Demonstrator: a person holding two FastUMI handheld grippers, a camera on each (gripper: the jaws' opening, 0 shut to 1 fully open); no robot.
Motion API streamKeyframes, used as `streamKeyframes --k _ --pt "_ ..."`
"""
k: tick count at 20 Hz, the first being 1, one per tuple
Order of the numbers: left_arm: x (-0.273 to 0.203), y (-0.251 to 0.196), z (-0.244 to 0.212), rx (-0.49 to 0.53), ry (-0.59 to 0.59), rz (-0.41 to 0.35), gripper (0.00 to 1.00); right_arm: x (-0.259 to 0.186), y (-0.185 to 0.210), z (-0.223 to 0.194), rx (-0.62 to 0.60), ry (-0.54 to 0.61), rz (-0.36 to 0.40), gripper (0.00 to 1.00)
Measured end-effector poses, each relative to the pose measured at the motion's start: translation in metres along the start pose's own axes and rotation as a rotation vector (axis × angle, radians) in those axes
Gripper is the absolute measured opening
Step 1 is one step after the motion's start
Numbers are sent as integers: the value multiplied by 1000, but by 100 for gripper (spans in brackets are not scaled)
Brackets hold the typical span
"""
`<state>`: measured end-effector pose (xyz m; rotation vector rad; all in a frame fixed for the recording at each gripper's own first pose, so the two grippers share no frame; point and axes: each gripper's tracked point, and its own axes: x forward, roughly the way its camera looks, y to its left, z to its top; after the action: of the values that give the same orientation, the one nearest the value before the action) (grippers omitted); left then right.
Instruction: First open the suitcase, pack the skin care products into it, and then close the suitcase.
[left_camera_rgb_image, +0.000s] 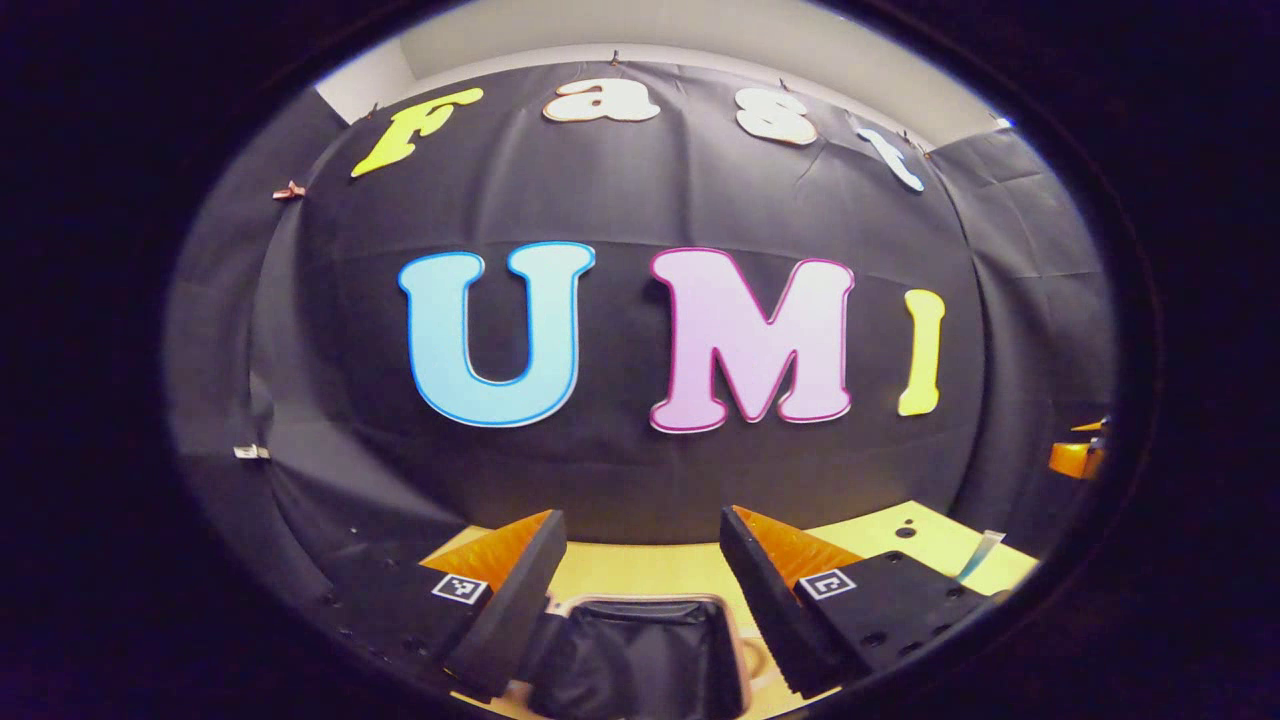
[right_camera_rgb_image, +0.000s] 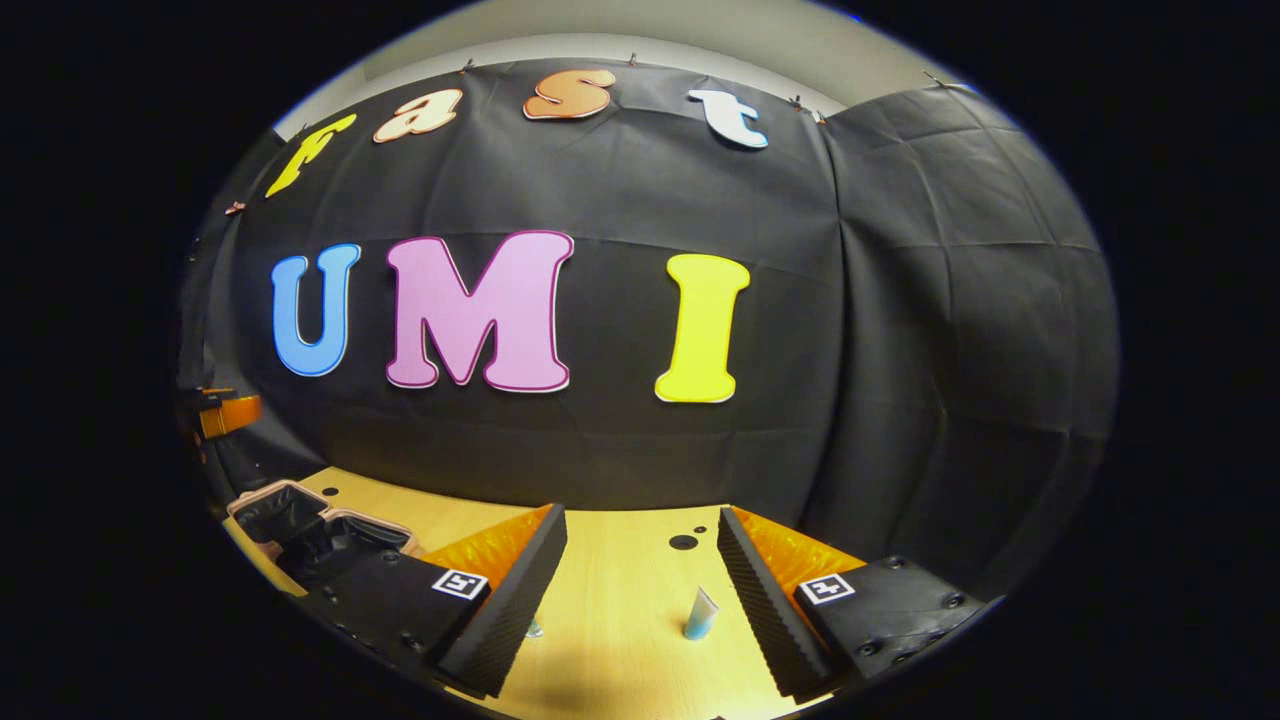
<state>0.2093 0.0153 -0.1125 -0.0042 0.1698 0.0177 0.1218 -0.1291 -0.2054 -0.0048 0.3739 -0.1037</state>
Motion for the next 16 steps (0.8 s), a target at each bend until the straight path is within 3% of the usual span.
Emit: streamKeyframes --k 4,7,13,16 --pt "-6 -94 -68 -21 62 -124 98 9 -19 -53 -3 77 -10 96" --pt "-5 -161 -137 -21 183 -260 99 16 -27 -91 -4 121 -4 96" --pt "23 -219 -242 44 308 -353 99 39 -45 -155 14 188 -17 97" --pt "50 -243 -277 60 353 -356 99 51 -50 -191 9 238 -29 97"
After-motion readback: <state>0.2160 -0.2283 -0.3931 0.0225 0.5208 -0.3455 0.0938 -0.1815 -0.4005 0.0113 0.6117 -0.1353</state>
